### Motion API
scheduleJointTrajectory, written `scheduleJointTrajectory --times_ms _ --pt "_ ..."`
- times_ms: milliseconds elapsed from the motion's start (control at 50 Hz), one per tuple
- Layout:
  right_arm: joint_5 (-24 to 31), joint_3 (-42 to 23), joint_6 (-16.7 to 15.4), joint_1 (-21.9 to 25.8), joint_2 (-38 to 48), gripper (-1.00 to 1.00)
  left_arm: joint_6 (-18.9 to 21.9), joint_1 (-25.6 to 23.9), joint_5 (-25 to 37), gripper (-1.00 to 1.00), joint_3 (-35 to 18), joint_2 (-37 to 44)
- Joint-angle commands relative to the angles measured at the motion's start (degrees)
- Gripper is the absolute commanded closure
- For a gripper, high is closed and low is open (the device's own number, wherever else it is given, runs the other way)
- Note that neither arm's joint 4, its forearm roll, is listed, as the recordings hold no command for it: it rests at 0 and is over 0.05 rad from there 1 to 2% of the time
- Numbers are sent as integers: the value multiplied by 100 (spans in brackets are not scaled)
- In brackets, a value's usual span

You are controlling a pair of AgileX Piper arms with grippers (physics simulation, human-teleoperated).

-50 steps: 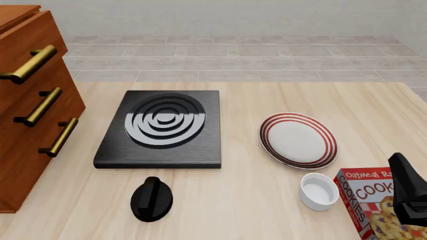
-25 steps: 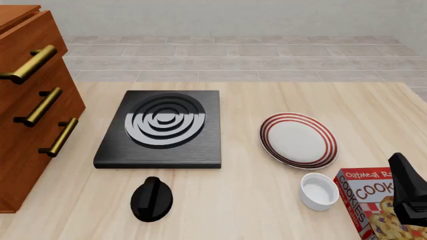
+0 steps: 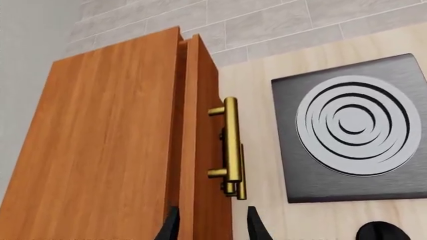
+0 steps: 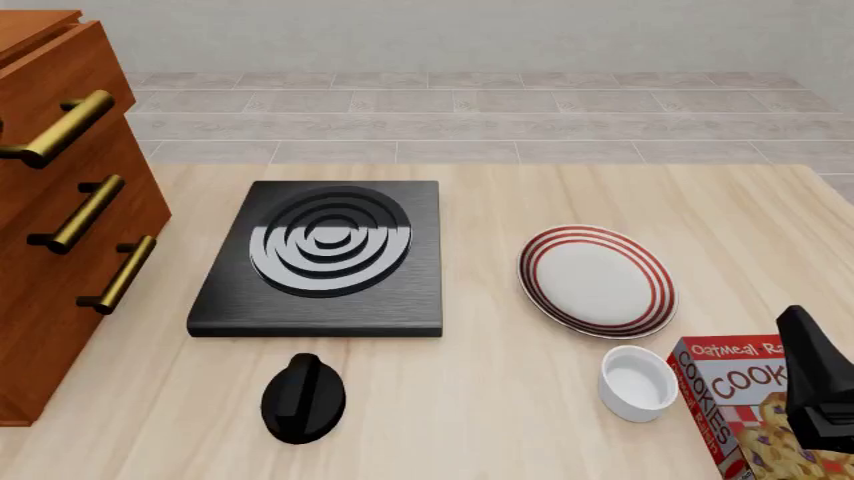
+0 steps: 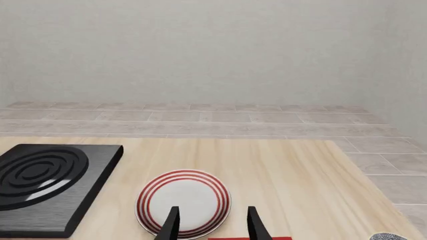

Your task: Pick the akita bowl in the top layer of the wooden cabinet and place it on the plate.

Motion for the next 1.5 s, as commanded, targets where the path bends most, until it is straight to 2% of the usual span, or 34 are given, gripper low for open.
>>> scheduleJointTrajectory --times_ms 20,1040,1360,1500 --pt "-7 0 -3 6 15 -100 42 84 -102 -100 160 -12" --pt "13 1 -26 11 2 -100 249 434 -598 -100 817 -85" --pt "19 0 -28 9 -2 -100 216 414 -645 -100 974 -94" --pt "17 1 -24 8 -1 -100 80 342 -577 -100 1014 -73"
